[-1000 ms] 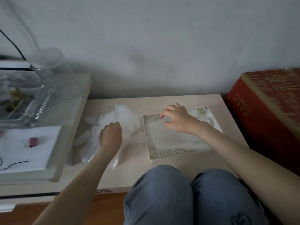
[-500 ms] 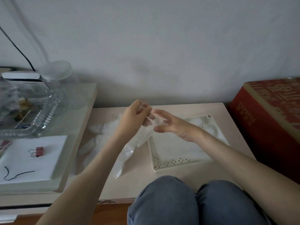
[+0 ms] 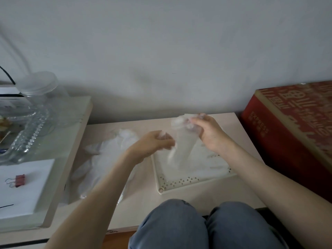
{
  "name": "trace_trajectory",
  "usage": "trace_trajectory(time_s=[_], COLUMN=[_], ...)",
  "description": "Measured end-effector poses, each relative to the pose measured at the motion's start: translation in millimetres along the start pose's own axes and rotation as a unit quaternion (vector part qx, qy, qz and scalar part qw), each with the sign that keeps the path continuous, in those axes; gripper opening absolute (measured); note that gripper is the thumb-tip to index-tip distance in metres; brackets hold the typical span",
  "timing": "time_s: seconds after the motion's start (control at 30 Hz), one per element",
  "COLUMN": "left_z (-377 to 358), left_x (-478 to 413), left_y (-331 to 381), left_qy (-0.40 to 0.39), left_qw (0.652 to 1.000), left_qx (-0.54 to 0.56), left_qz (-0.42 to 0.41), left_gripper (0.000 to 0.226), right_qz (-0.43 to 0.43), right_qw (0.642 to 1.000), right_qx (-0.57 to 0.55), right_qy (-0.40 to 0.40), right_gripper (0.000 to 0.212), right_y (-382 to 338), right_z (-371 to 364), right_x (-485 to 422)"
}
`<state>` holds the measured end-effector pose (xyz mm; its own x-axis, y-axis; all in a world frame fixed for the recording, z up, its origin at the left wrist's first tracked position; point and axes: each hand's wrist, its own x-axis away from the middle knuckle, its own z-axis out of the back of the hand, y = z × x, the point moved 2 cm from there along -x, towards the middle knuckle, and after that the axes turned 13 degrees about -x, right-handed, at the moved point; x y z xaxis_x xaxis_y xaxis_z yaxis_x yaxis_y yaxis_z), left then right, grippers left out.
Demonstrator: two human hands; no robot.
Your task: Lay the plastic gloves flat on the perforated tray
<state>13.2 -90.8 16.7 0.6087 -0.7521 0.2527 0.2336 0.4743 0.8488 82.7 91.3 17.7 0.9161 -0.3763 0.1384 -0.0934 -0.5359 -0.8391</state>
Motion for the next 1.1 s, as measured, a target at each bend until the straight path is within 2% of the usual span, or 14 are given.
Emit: trace_trajectory(time_s=[0.1,0.2,0.23,0.3,0.4,0.47,0.53,0.6,0.67,0.77,0.87,0.97,1.03,1.1], left_z=[-5.4,-6.2,-7.0,-9.8,-15.8,-19.8,-22.1,-23.3,-24.7,-25.8,-25.2,-30.5,-39.9,-51.5], left_x=[-6.5,-12.4,-14.1,-17.0,-20.5,-23.5,-26.7,-29.1,-31.5,-36.1,-35.9,-30.7,-29.4,-32.8], left_y=[1.0,-1.4,-2.5,-4.6,-5.8,-5.3,-4.9,-3.0,-0.8,-0.5,-10.2,-25.1,-29.5,-28.1], left_qy=[0.026,0.02,0.018,0.019,0.014,0.006,-0.004,-0.012,-0.016,-0.007,-0.032,-0.071,-0.067,-0.047], left_qw=[0.997,0.985,0.984,0.986,0.992,0.994,0.996,0.998,0.998,0.997,0.978,0.924,0.908,0.91], left_qx=[0.077,0.166,0.173,0.159,0.109,0.086,0.066,0.051,0.043,0.051,0.165,0.348,0.394,0.394], left_qz=[0.011,0.035,0.039,0.052,0.066,0.065,0.056,0.045,0.036,0.055,0.126,0.142,0.126,0.123], left_gripper=[0.01,0.011,0.01,0.008,0.006,0.006,0.008,0.007,0.007,0.011,0.031,0.042,0.036,0.022], right_qz=[0.0,-0.016,-0.028,-0.053,-0.08,-0.091,-0.118,-0.16,-0.195,-0.201,-0.172,-0.137,-0.128,-0.124], right_qw=[1.0,0.999,0.998,0.997,0.996,0.995,0.993,0.987,0.98,0.978,0.985,0.989,0.986,0.982], right_qx=[0.006,0.003,-0.001,-0.003,0.0,-0.015,-0.012,0.013,0.035,0.049,0.015,-0.037,-0.086,-0.132], right_qy=[-0.005,0.039,0.05,0.05,0.05,0.031,0.012,0.003,-0.021,-0.031,-0.002,0.047,0.057,0.052], right_gripper=[0.04,0.011,0.011,0.022,0.011,0.018,0.01,0.032,0.045,0.037,0.035,0.046,0.056,0.064], right_y=[-6.5,-14.2,-16.1,-17.1,-17.4,-18.0,-18.7,-18.7,-16.6,-13.0,-11.5,-9.3,-5.9,-0.5], right_z=[12.5,30.0,35.9,46.3,53.5,56.7,57.3,58.3,58.6,60.7,68.5,81.5,87.6,91.0], right_x=[-0.8,-0.3,-0.3,-0.9,4.2,8.7,14.4,19.1,20.6,19.5,17.0,17.5,18.6,19.0])
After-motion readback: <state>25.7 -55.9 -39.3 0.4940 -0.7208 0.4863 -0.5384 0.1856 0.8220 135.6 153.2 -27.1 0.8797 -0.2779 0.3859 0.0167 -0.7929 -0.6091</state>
